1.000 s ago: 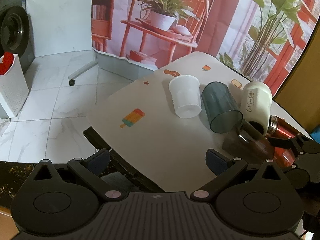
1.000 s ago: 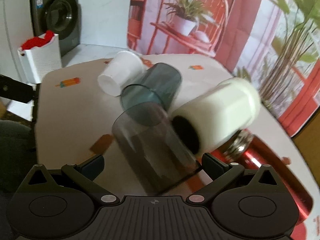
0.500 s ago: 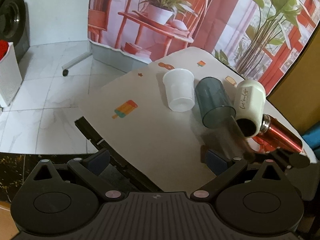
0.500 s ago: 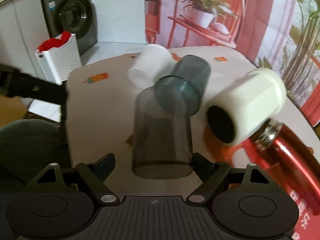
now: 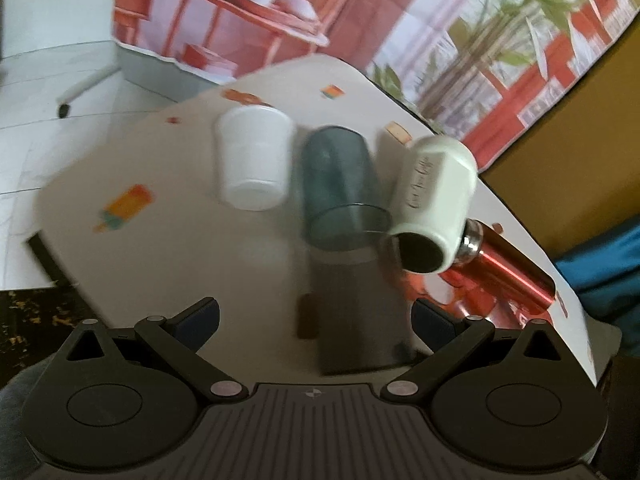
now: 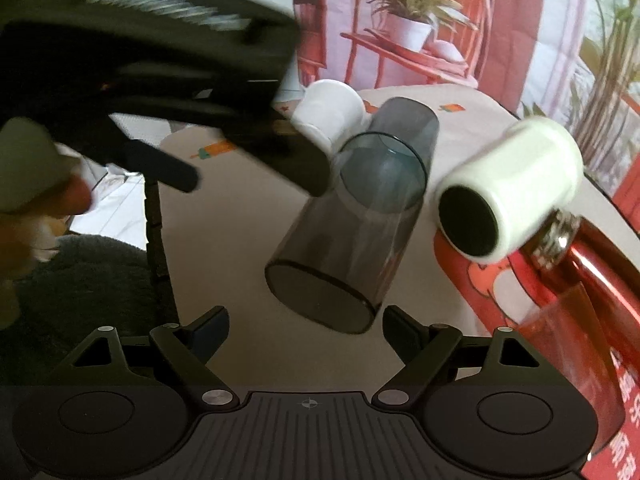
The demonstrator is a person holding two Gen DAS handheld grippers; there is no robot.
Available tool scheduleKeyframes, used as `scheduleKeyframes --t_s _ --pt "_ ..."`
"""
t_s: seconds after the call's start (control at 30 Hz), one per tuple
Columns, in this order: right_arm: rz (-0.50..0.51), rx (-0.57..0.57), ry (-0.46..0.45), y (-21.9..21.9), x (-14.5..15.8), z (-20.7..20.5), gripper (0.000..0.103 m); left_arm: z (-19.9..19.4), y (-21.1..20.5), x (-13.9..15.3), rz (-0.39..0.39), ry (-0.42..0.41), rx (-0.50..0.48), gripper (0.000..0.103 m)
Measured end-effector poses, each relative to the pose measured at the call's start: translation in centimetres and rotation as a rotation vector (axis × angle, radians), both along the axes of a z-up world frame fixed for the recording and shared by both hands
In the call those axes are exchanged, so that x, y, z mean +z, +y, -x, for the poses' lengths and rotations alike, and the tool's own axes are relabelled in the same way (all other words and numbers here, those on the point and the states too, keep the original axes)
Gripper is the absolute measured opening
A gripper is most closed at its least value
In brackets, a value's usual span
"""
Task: Flip cup upright
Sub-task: 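Grasp the grey translucent cup by its rim with the left tool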
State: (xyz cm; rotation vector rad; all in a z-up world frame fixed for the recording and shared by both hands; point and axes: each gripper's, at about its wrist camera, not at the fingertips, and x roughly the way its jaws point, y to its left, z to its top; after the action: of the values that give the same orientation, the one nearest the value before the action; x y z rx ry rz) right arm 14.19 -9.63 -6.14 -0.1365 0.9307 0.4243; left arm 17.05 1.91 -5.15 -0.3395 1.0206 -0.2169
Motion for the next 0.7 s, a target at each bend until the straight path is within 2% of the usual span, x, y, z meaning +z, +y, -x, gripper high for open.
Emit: scheduleKeyframes --t_s 0.1,0.2,0.5,0.6,0.63,0.7 --pt "-0.013 -0.025 0.006 -0.8 -0.3 0.2 0.081 -1.1 -1.4 -0.4 0.009 -0.012 0.031 0.101" --pt "-0.023 -0.051 0.008 -1.5 -0.4 0.5 0.082 -2.0 -2.9 -0.7 0.017 0.002 0.000 0.101" --pt "-0.057 -0.125 0.017 -4.3 -0.7 2.1 0.088 -3.9 -4.5 -2.3 -0.034 0.064 -0.017 0.101" --pt "-0.067 -0.173 0.018 -6.0 -0.8 3.0 0.093 -4.2 -4.2 -2.8 -0.049 0.093 -0.010 0.090" --pt "-0.068 -0.195 0.018 -6.6 -0.9 3.3 0.095 -4.3 -4.0 -3.0 -0.057 0.103 -0.009 0.089" --pt "-0.075 -0.238 0.018 -7.9 -1.0 3.9 0.095 -4.2 -3.2 -3.2 -0.020 0.107 -0.001 0.088"
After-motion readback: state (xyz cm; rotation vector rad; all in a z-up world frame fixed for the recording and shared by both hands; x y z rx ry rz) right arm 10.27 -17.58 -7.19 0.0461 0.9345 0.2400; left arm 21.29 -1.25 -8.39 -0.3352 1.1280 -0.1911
